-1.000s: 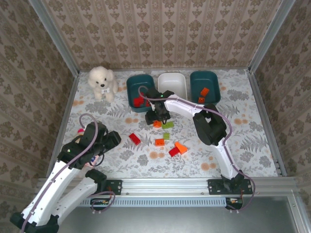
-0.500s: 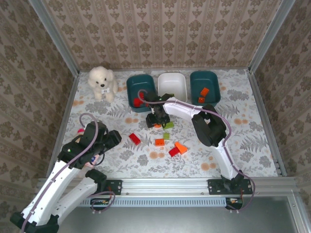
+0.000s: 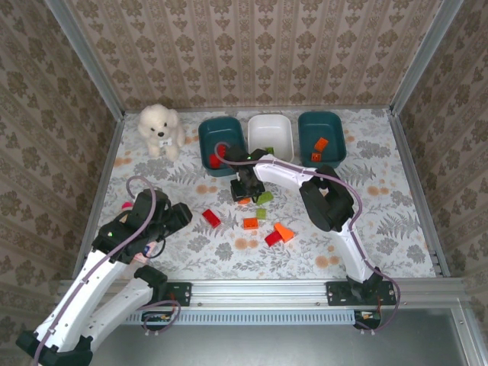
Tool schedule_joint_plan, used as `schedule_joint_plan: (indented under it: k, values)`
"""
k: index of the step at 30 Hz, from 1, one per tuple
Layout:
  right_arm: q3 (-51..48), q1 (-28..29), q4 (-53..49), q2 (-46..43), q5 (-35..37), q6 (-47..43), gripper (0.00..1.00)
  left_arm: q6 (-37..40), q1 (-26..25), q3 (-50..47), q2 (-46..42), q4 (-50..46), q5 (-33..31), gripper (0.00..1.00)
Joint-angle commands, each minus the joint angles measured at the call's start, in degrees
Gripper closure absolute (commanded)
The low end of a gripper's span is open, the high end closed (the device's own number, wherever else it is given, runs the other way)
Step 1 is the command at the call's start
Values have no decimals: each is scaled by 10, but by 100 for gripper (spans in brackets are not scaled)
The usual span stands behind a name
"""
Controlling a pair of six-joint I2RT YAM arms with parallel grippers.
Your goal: Sort the legos into containers by color
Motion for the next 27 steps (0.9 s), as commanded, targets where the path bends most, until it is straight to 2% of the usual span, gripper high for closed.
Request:
schedule_joint_plan:
  k: [1, 6, 19, 23, 27]
  values:
    - [7, 8, -22, -11, 9, 13, 59, 11, -4, -8, 0, 6, 10, 34]
    - [9, 8, -16, -36, 13, 21, 65, 21, -6, -26, 12, 28, 34, 34]
    - [15, 4, -20, -79, 27, 22, 71, 22, -42, -51, 56, 90, 56, 34]
    - [10, -24, -29, -127, 42, 20, 71, 25, -65, -49, 92, 124, 65, 34]
    - [-4, -85, -34, -187, 56, 9, 71, 38, -95, -31, 144, 165, 67, 34]
